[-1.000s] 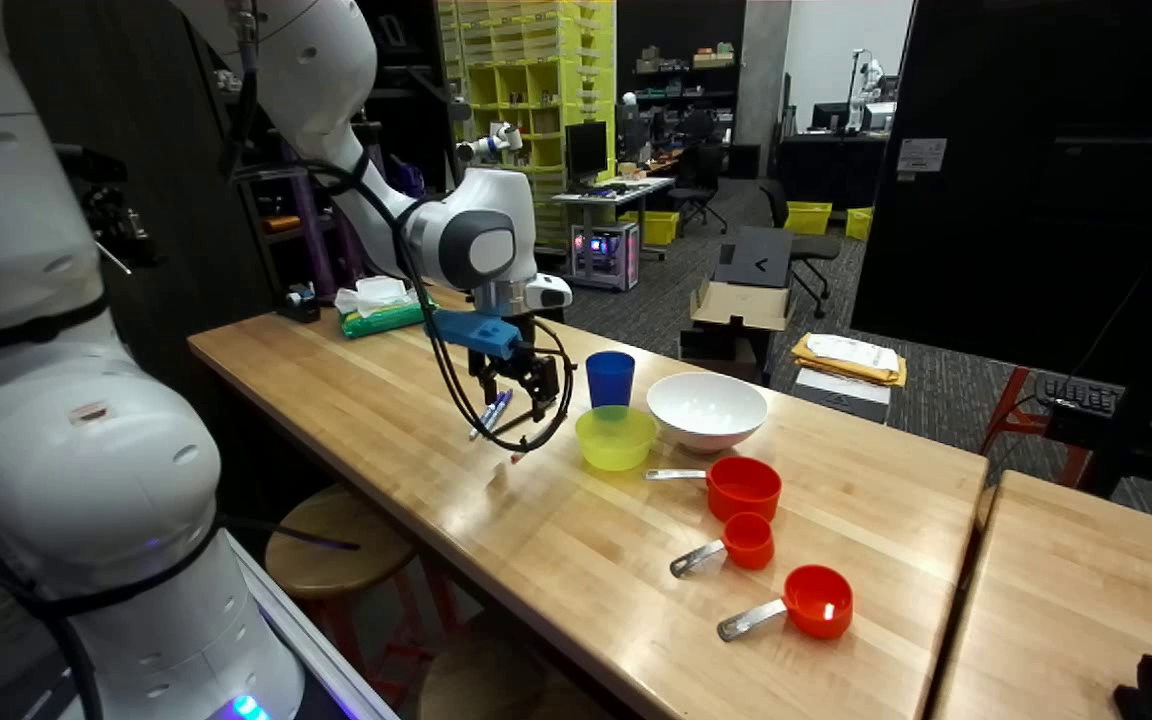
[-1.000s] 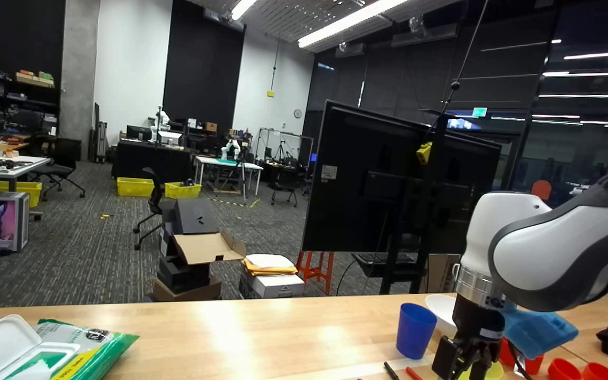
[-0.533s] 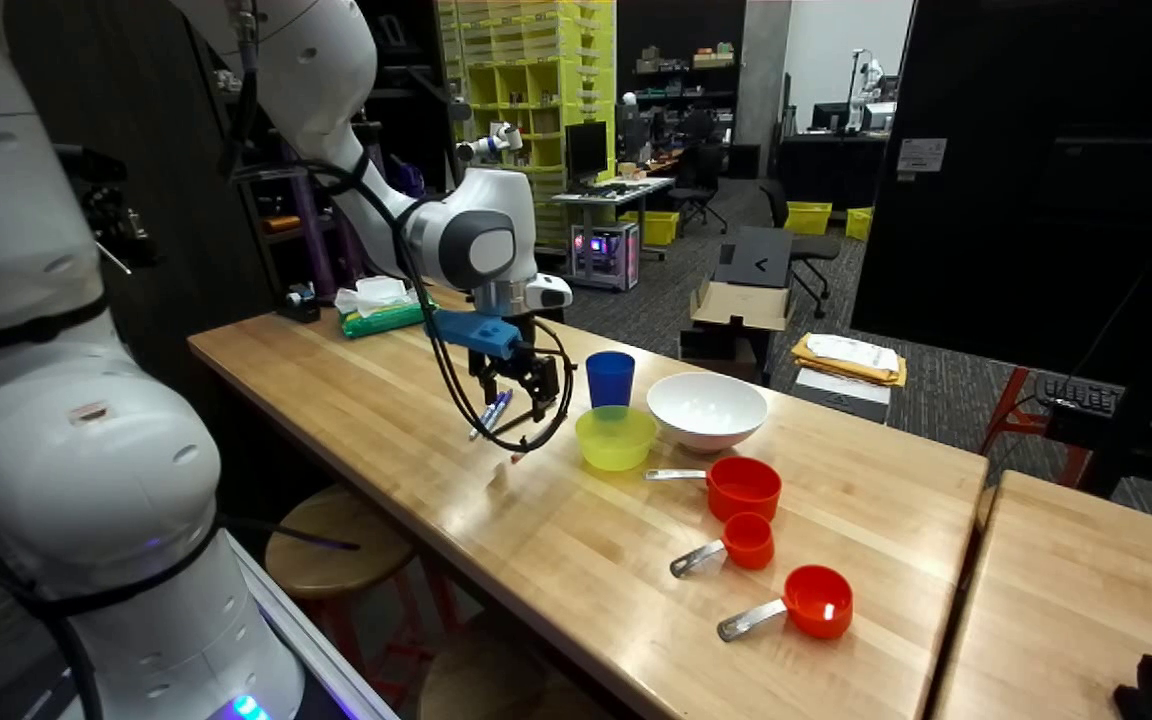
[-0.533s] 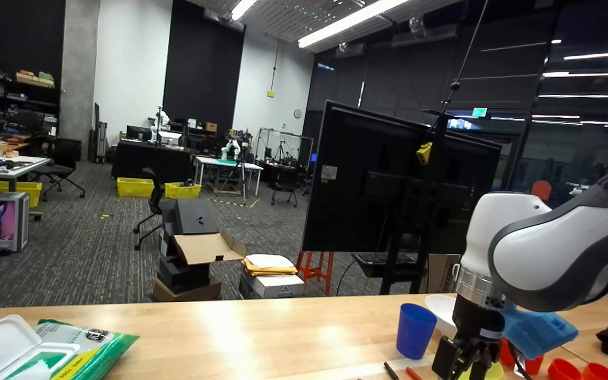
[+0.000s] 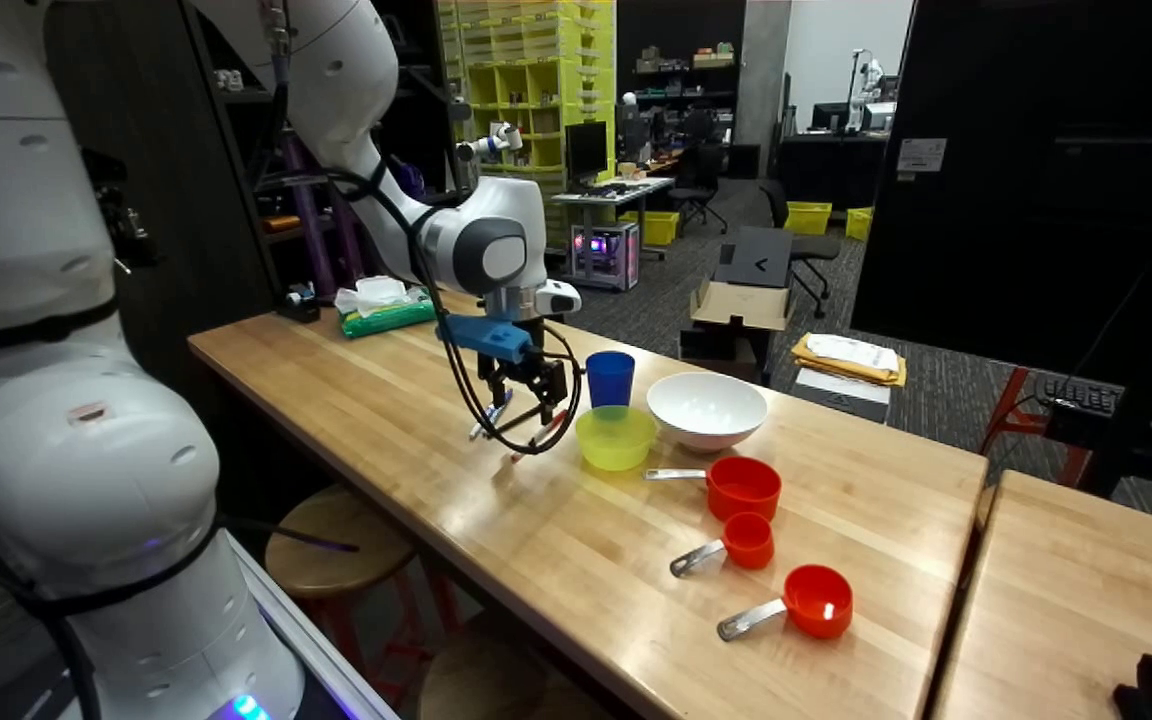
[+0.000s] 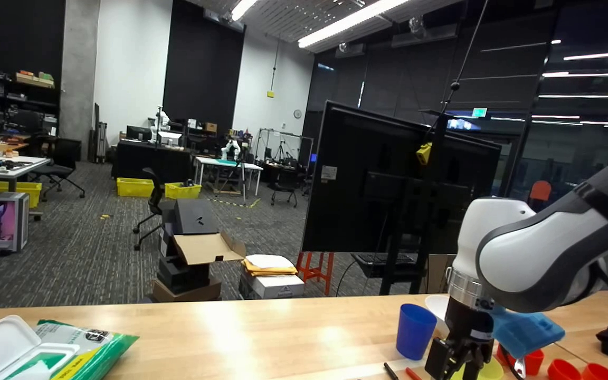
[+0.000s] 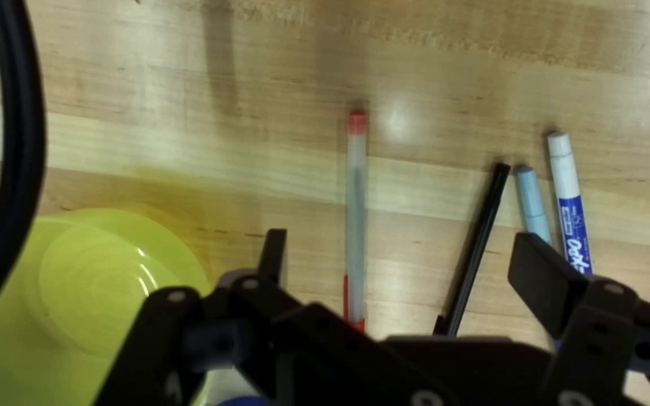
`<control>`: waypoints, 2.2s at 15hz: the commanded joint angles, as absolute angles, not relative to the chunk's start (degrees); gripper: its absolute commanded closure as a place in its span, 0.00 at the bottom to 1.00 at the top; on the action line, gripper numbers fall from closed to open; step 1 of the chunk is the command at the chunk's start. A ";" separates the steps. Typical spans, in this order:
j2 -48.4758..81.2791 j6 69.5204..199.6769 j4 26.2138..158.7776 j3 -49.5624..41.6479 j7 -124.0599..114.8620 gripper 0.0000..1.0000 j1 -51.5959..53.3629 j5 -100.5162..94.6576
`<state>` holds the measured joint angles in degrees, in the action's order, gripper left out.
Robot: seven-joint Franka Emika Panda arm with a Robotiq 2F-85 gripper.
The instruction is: Move the red pen to the left
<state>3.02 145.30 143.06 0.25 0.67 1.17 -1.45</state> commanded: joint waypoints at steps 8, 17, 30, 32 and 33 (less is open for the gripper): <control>10.90 146.60 138.91 0.43 -0.29 0.00 1.73 -3.93; 12.02 146.88 138.37 -0.23 -1.41 0.00 1.95 -7.61; 10.33 142.95 138.51 0.89 4.22 0.00 0.67 -3.70; 10.03 141.98 138.33 1.02 5.66 0.00 0.28 -2.84; 9.88 141.04 138.17 1.24 7.05 0.00 -0.02 -1.88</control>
